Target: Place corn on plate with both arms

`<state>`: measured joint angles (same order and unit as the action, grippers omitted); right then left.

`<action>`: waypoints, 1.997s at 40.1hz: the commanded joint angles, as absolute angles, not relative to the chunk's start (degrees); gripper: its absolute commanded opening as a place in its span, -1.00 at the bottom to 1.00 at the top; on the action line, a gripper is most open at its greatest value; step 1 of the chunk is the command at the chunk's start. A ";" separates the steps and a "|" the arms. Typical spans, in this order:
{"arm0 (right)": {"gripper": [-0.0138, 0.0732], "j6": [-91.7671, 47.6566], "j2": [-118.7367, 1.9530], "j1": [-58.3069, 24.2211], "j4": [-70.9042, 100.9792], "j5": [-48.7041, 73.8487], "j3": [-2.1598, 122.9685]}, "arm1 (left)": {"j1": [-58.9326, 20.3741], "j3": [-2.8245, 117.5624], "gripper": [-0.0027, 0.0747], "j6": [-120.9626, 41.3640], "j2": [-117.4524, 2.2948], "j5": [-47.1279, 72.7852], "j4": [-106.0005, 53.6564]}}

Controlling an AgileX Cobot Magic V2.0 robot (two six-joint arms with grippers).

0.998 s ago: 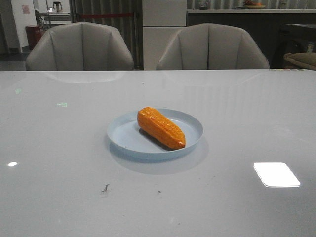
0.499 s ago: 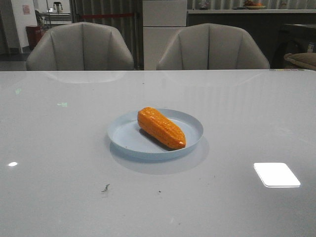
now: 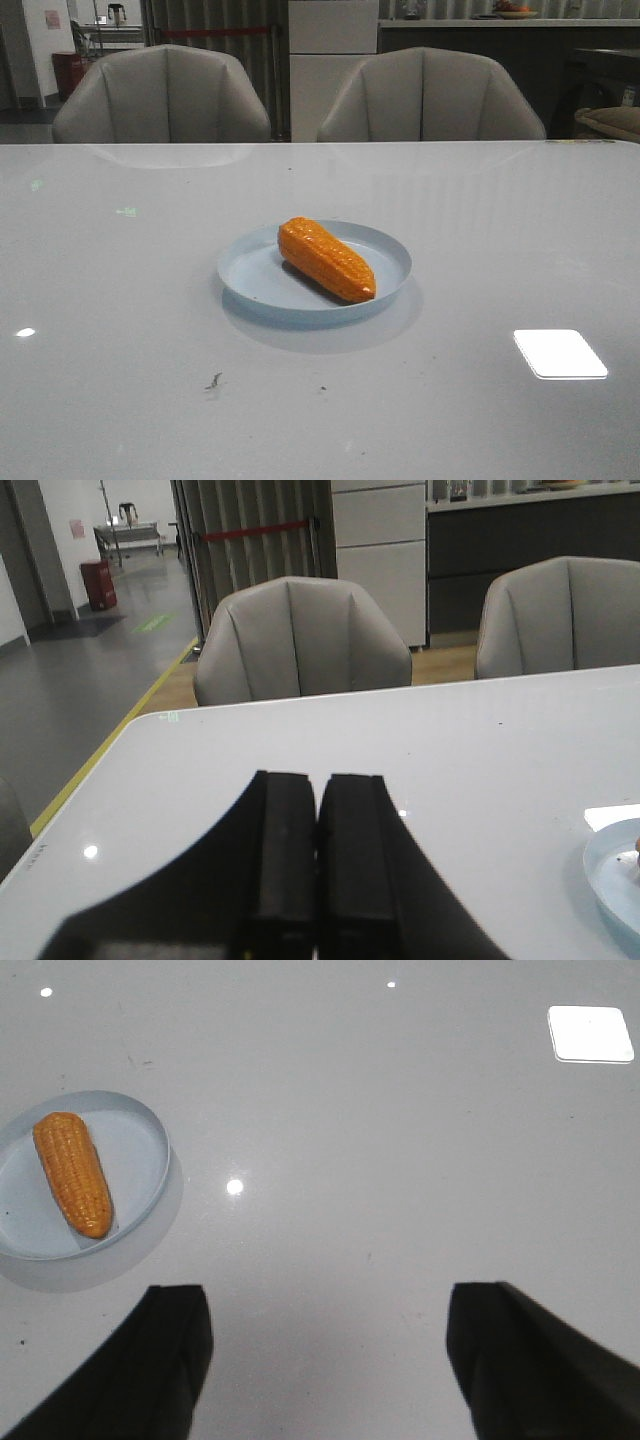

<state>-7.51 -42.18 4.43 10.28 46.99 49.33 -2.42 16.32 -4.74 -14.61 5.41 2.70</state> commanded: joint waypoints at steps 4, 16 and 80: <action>0.68 -8.03 -41.83 4.90 10.88 43.11 50.83 | -0.36 10.36 -0.69 -4.18 -5.31 -1.35 2.32; 0.68 -8.03 -41.83 4.90 10.88 43.20 50.83 | 0.00 -0.89 -0.69 -4.18 1.00 -5.13 1.23; -0.55 -6.05 -21.49 4.58 11.13 26.98 32.75 | 0.00 -2.77 -0.69 -4.18 1.00 0.39 0.00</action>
<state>-7.25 -25.52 4.43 10.49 35.91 35.12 0.00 -0.57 -4.74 0.40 4.86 0.57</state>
